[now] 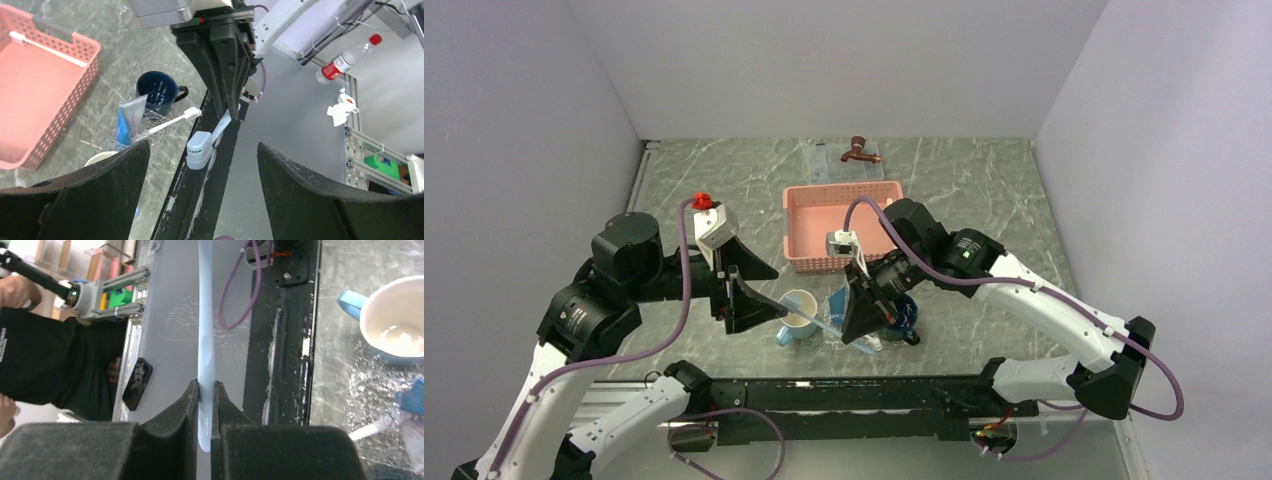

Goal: Prepare toiletry sets of a toothbrush and toothpaste on the tray

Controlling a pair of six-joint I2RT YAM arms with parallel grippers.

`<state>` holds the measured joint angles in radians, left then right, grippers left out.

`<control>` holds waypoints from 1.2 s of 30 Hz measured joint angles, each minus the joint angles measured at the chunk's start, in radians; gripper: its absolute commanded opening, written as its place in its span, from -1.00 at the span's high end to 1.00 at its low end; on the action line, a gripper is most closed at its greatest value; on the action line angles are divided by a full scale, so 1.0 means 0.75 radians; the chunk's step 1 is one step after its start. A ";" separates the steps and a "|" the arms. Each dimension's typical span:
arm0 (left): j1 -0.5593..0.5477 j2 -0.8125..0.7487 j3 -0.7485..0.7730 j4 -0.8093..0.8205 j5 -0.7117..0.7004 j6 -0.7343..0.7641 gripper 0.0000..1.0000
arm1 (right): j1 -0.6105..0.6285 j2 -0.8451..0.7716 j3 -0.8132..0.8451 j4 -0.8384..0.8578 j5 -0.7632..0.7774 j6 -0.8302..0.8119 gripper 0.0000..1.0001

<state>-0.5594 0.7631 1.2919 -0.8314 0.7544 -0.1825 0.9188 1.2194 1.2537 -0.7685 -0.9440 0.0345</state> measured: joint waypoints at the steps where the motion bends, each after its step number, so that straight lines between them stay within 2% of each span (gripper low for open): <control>1: 0.000 -0.003 0.008 -0.007 0.024 0.010 -0.65 | 0.000 0.008 0.007 0.003 -0.028 -0.001 1.00; 10: 0.000 -0.007 0.012 -0.037 0.178 0.058 -0.44 | 0.001 0.023 0.044 0.069 -0.156 0.003 1.00; 20: 0.000 -0.007 -0.012 -0.026 0.255 0.055 -0.32 | 0.002 0.068 0.063 0.112 -0.188 0.024 1.00; 28: 0.000 -0.003 -0.013 -0.006 0.270 0.052 -0.09 | 0.021 0.077 0.075 0.129 -0.187 0.030 1.00; 36: 0.000 0.010 -0.013 -0.004 0.268 0.042 0.29 | 0.036 0.078 0.080 0.130 -0.186 0.030 1.00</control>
<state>-0.5594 0.7708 1.2823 -0.8345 0.9554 -0.1509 0.9455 1.2778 1.3136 -0.6708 -1.0832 0.0566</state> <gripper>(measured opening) 0.425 0.101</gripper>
